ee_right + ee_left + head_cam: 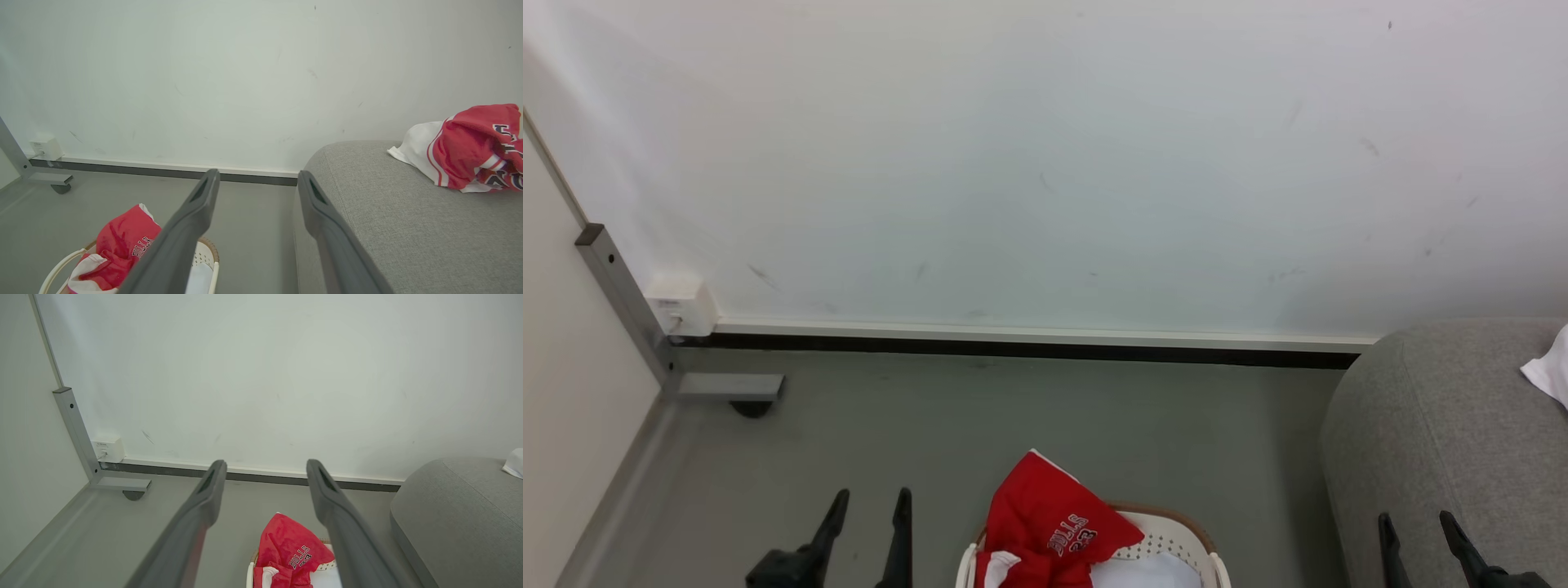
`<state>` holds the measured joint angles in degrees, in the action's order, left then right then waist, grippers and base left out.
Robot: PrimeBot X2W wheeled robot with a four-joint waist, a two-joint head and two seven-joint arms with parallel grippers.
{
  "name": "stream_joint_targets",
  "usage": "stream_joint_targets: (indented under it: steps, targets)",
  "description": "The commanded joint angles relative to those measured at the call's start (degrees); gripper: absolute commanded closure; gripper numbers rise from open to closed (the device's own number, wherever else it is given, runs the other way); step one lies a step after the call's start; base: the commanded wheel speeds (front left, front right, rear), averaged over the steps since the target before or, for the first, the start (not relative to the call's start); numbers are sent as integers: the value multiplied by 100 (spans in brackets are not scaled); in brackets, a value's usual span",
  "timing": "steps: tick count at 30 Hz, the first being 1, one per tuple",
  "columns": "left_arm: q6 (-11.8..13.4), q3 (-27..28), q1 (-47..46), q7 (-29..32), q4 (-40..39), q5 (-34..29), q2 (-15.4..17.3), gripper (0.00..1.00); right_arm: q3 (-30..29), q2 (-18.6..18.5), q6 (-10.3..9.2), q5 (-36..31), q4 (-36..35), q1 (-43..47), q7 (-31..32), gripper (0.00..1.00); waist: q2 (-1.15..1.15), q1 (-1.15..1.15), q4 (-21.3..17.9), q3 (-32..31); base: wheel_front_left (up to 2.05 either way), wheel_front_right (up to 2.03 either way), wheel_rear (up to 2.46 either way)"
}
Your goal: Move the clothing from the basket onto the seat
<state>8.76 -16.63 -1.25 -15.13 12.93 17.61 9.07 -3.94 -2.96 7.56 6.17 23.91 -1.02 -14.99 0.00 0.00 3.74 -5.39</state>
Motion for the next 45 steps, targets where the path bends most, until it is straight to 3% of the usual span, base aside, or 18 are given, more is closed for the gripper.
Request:
stream_joint_targets:
  steps: [1, 13, 20, 37, 45]
  targets:
    - [-30, 46, 55, -3, 33, -103, -13, 0, 14, 7, -15, 39, -22, 7, -23, 0, 0, 0, -1, 6, 0, 0, 0]
    - [-282, 252, -95, -3, 125, -344, -202, 0, 140, 5, -15, 61, -112, -146, -24, 0, 0, 0, -149, 183, 0, 0, 0]
    - [-493, -7, -598, 13, 548, -575, -271, 0, 293, 7, -15, 77, -279, -355, -24, 0, 0, 0, -378, 542, 0, 0, 0]
    - [-1275, -1452, -3396, 1677, 2631, -1839, -196, 0, 876, 8, -15, 409, -1055, -1814, -23, 0, 0, 0, -1346, 3049, 0, 0, 0]
    - [-1353, -1707, -4082, 2179, 3528, -2081, -143, 0, 1029, 9, -15, 674, -1363, -2212, -23, 0, 0, 0, -1681, 3842, 0, 0, 0]
